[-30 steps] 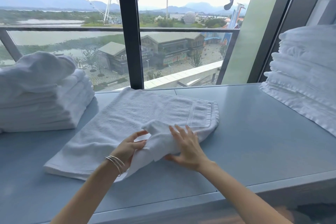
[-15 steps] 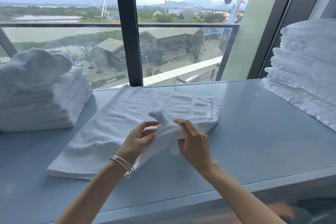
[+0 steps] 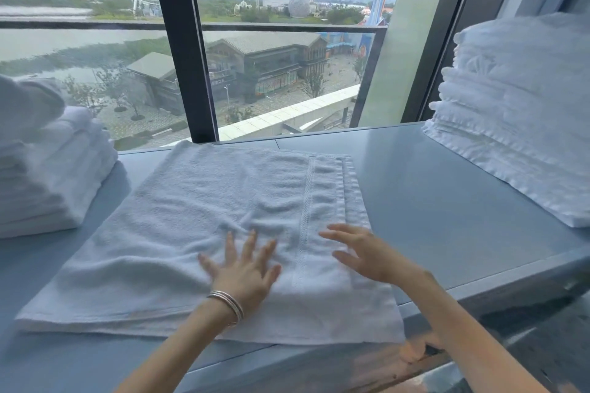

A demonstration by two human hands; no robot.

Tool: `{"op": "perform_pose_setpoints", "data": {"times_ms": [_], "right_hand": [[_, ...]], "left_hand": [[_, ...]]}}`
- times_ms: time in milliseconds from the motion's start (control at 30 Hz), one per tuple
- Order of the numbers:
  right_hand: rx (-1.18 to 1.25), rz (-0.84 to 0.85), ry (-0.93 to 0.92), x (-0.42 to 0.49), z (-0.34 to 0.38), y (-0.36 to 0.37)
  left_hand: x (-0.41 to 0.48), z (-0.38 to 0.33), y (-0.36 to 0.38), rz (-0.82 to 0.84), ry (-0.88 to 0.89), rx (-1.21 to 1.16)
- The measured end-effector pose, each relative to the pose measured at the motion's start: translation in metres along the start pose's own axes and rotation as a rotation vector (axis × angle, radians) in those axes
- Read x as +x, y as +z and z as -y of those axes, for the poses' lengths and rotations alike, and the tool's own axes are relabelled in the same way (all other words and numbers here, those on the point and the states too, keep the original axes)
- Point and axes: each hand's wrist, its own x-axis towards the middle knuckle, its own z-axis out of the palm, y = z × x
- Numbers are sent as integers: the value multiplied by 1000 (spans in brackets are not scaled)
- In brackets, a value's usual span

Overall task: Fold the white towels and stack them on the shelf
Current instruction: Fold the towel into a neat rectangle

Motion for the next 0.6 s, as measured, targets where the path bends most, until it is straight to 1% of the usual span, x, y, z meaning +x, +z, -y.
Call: {"op": "perform_pose_setpoints", "data": {"times_ms": [33, 100, 167, 267, 333, 367, 467, 533, 567, 600], "right_hand": [[-45, 38, 4, 4, -5, 10], [-63, 0, 21, 12, -9, 25], [-77, -40, 86, 22, -4, 33], [-157, -105, 215, 34, 25, 44], [-262, -176, 258, 33, 48, 55], [-296, -214, 247, 28, 59, 60], [-321, -305, 128, 5, 74, 63], [-155, -403, 20, 5, 65, 47], [-52, -417, 11, 12, 53, 35], [-21, -408, 30, 23, 40, 22]], "left_hand": [[4, 1, 3, -42, 4, 12], [19, 11, 3, -84, 51, 37], [40, 28, -5, -90, 101, 40], [62, 54, -21, -94, 196, 36], [70, 68, -24, -101, 275, 58], [70, 73, -24, -98, 322, 76], [63, 79, -23, -31, 438, 106], [55, 74, -18, -8, 523, 147], [51, 66, -15, -15, 570, 173], [47, 54, -12, -22, 621, 190]]}}
